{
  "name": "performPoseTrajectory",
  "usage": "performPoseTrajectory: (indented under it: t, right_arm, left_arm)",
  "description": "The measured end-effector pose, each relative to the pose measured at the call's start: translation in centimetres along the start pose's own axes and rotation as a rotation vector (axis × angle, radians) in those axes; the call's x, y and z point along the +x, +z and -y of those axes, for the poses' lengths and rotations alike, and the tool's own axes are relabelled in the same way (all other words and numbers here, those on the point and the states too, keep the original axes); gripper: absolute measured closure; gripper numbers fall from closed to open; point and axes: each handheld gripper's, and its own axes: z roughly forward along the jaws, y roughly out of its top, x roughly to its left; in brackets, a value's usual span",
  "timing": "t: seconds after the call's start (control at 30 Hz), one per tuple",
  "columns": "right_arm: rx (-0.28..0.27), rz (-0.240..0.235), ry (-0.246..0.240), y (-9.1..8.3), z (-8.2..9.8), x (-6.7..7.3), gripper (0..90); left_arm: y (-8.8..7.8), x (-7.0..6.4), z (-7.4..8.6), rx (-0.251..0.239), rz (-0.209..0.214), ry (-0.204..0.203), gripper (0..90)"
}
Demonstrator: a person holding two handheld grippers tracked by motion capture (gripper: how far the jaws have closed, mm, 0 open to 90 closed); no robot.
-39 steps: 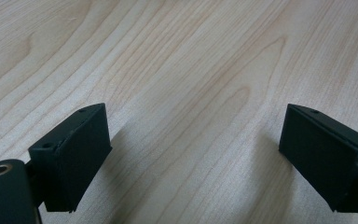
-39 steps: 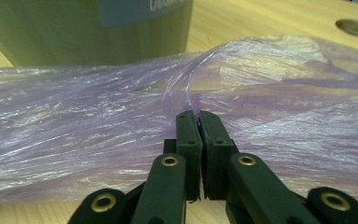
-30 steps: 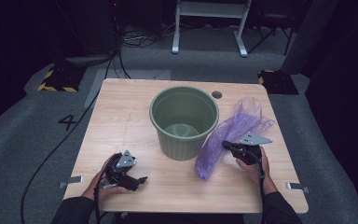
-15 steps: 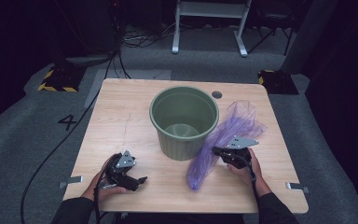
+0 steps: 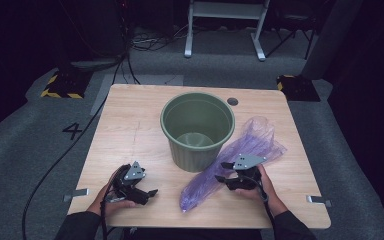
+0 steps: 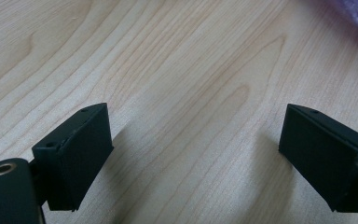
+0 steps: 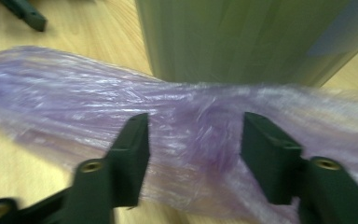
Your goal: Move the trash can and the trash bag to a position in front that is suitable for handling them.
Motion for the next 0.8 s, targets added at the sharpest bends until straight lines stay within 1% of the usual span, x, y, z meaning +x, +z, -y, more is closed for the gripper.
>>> performPoseTrajectory:
  t: [0.03,0.07,0.1,0.13,0.2,0.23,0.3,0.4,0.43,0.47,0.5,0.53,0.6,0.63,0.67,0.7,0.77,0.8]
  right_arm:
    - [-0.018,0.017,-0.016,-1.0,0.0,-0.1,30.8]
    - [-0.018,0.017,-0.016,-1.0,0.0,-0.1,30.8]
    - [-0.023,0.025,-0.03,-1.9,-0.2,-0.2,26.6]
    - [-0.023,0.025,-0.03,-1.9,-0.2,-0.2,26.6]
    - [-0.048,0.04,-0.043,-2.7,-0.3,-0.3,24.9]
    - [-0.052,0.05,-0.044,-3.1,-0.3,-0.4,24.6]
    - [-0.053,0.091,-0.042,-3.6,-0.3,-1.0,23.3]
    - [-0.047,0.143,-0.021,-3.9,-0.1,-2.2,20.8]
    - [-0.04,0.152,-0.009,-3.7,0.0,-3.0,18.0]
    - [-0.025,0.158,-0.012,-3.5,0.0,-3.3,16.7]
    - [-0.025,0.158,-0.012,-3.5,0.0,-3.3,16.7]
    - [-0.008,0.156,-0.013,-3.2,0.1,-3.7,15.6]
    - [0.028,0.139,0.0,-2.3,0.5,-4.5,15.7]
    - [0.035,0.13,0.012,-1.8,0.8,-4.9,15.6]
    - [0.058,0.11,0.036,-0.8,1.3,-5.6,15.8]
    - [0.058,0.11,0.036,-0.8,1.3,-5.6,15.8]
    - [0.082,0.103,0.037,-0.1,1.6,-5.9,16.8]
    - [0.085,0.096,0.042,0.2,1.7,-6.0,17.5]
  left_arm:
    - [0.0,0.0,0.0,0.0,0.001,0.0,9.0]
    - [0.0,0.0,0.0,0.0,0.001,0.0,9.0]
    - [0.0,0.0,0.0,0.0,0.002,0.0,9.0]
    - [0.0,0.0,0.0,0.0,0.001,0.0,9.0]
    - [0.0,0.0,0.0,0.0,0.002,0.0,9.0]
    - [0.0,0.0,0.0,0.0,0.001,0.0,9.0]
    - [0.0,0.0,0.0,0.0,0.001,0.0,9.0]
    - [0.0,0.0,0.0,0.0,0.001,0.0,9.0]
    - [0.0,0.0,0.0,0.0,0.001,0.0,9.0]
    - [0.0,0.0,0.0,0.0,0.002,0.0,9.0]
    - [0.0,0.0,0.0,0.0,0.002,0.0,9.0]
    - [0.0,0.0,0.0,0.0,0.002,0.0,9.0]
    - [0.0,0.0,0.0,0.0,0.002,0.0,9.0]
    - [0.0,0.0,0.0,0.0,0.002,0.0,9.0]
    - [0.0,0.0,0.0,0.0,0.002,0.0,9.0]
    - [0.0,0.0,0.0,0.0,0.002,0.0,9.0]
    - [0.0,0.0,0.0,0.0,0.001,0.0,9.0]
    - [0.0,0.0,0.0,-0.001,0.001,0.0,9.0]
